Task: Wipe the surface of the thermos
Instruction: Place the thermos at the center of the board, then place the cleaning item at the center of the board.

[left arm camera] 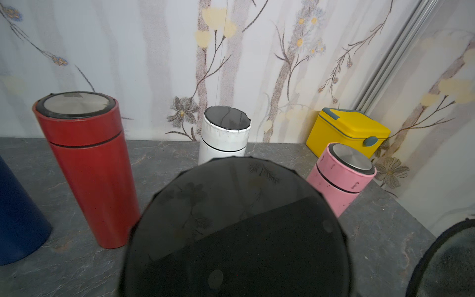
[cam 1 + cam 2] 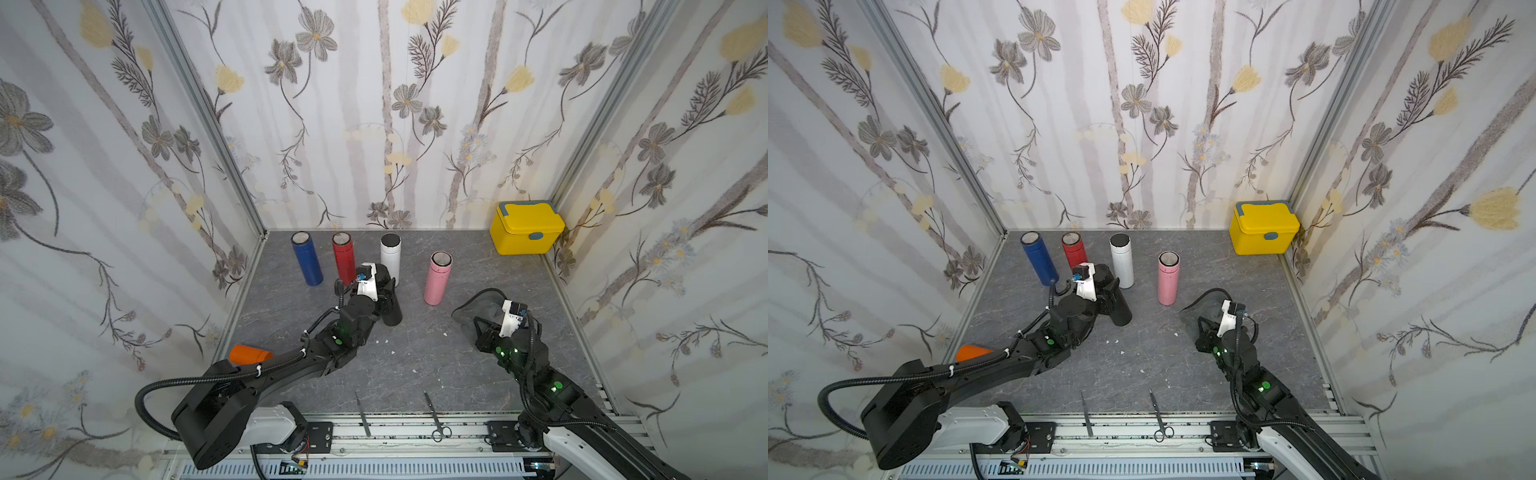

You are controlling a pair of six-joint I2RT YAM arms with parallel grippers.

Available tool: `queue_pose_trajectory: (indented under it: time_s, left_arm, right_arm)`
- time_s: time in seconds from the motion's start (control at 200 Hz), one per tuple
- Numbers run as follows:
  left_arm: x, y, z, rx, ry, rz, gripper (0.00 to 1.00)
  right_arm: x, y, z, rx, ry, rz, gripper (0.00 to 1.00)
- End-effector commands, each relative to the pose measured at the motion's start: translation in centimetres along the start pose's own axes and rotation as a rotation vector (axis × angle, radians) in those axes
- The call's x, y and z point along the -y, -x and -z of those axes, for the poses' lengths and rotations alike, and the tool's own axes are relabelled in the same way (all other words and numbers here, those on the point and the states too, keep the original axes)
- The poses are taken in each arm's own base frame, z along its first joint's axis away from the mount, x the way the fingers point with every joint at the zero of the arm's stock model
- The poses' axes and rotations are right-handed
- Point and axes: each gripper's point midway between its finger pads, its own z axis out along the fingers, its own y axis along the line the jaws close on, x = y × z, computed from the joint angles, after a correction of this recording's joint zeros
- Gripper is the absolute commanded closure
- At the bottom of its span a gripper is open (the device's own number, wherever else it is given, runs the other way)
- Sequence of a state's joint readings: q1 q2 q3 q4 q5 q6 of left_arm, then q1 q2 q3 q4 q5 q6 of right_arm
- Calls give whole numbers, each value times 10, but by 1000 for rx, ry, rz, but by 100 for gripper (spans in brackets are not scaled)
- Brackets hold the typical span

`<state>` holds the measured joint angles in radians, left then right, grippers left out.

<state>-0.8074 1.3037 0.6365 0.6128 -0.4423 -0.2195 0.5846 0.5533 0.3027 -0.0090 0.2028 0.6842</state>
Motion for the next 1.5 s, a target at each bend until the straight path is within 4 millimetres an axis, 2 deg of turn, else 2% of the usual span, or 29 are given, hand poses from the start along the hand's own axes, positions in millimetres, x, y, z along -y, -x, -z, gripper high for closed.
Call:
queue_pose_trajectory:
  time_s: [0.0, 0.23, 0.355, 0.425, 0.485, 0.55, 0.615, 0.65, 0.909, 0.959, 1.024, 1.109, 1.189, 1.259, 1.274, 1.364, 1.494]
  left_arm:
    - [2, 27, -5, 149, 34, 5, 100]
    - [19, -14, -26, 89, 38, -59, 100]
    - [24, -26, -30, 67, 48, -74, 100]
    - [24, -30, -30, 63, 52, -80, 78]
    - [23, -35, -29, 56, 66, -91, 49]
    - [23, -36, -27, 55, 73, -94, 30]
    - [22, -37, -26, 54, 76, -94, 18]
    - [22, -35, -25, 55, 76, -94, 2]
    - [29, -6, -13, 98, 35, -58, 0]
    - [32, 2, -9, 107, 15, -45, 0]
    - [33, 14, -2, 123, -2, -27, 0]
    - [32, 30, 7, 144, -3, -17, 0]
    - [25, 43, 16, 169, 21, -15, 0]
    - [18, 48, 22, 174, 46, -17, 0]
    - [16, 57, 28, 195, 44, 0, 0]
    - [7, 69, 42, 225, 53, 30, 0]
    - [-2, 77, 55, 228, 71, 44, 0]
  right_arm:
    - [-9, 5, -5, 10, 65, -37, 100]
    - [0, 3, -12, 10, 47, -35, 100]
    - [11, -9, -19, -25, 23, -38, 100]
    - [17, -15, -22, -40, 15, -48, 100]
    - [22, -19, -24, -46, 7, -55, 100]
    - [28, -25, -27, -53, -4, -65, 100]
    - [34, -29, -29, -61, -17, -73, 100]
    - [36, -30, -29, -63, -23, -75, 100]
    - [43, -33, -33, -86, -52, -97, 100]
    - [47, -35, -34, -104, -76, -104, 90]
    - [51, -38, -35, -132, -106, -123, 73]
    - [56, -42, -35, -167, -150, -151, 34]
    - [55, -43, -32, -202, -171, -159, 1]
    - [54, -42, -28, -226, -188, -169, 0]
    - [55, -43, -27, -231, -193, -172, 0]
    - [54, -44, -20, -262, -214, -191, 0]
    - [58, -52, -9, -333, -266, -211, 0]
